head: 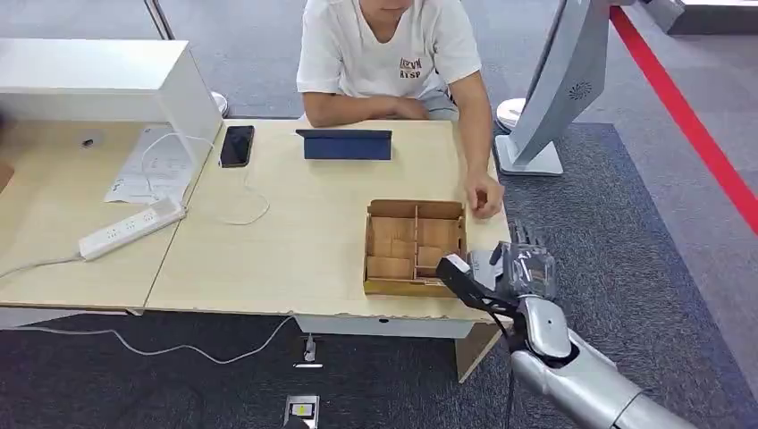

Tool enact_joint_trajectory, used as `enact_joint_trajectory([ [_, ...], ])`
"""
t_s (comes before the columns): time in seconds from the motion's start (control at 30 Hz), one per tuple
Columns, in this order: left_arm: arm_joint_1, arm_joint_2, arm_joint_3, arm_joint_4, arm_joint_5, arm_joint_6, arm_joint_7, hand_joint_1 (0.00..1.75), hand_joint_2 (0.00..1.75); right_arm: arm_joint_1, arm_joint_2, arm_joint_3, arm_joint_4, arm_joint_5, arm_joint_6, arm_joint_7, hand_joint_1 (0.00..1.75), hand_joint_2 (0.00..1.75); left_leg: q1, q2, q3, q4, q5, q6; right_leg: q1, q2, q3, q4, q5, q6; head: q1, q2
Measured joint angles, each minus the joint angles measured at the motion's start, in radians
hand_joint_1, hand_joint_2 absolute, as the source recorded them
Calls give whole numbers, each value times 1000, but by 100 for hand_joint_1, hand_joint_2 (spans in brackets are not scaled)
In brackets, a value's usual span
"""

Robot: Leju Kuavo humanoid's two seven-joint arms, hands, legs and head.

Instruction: Pass the card to the sensor for recognition and then transmit it.

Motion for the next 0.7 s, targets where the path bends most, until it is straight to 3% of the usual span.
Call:
enact_joint_trajectory([
  [0.7,15,2,0,0,18,-9,13,0,0,3,48,57,112,-91,16,-42,175,175,0,0,0,0,0,0,0,0,0,0,0,0,0,0],
])
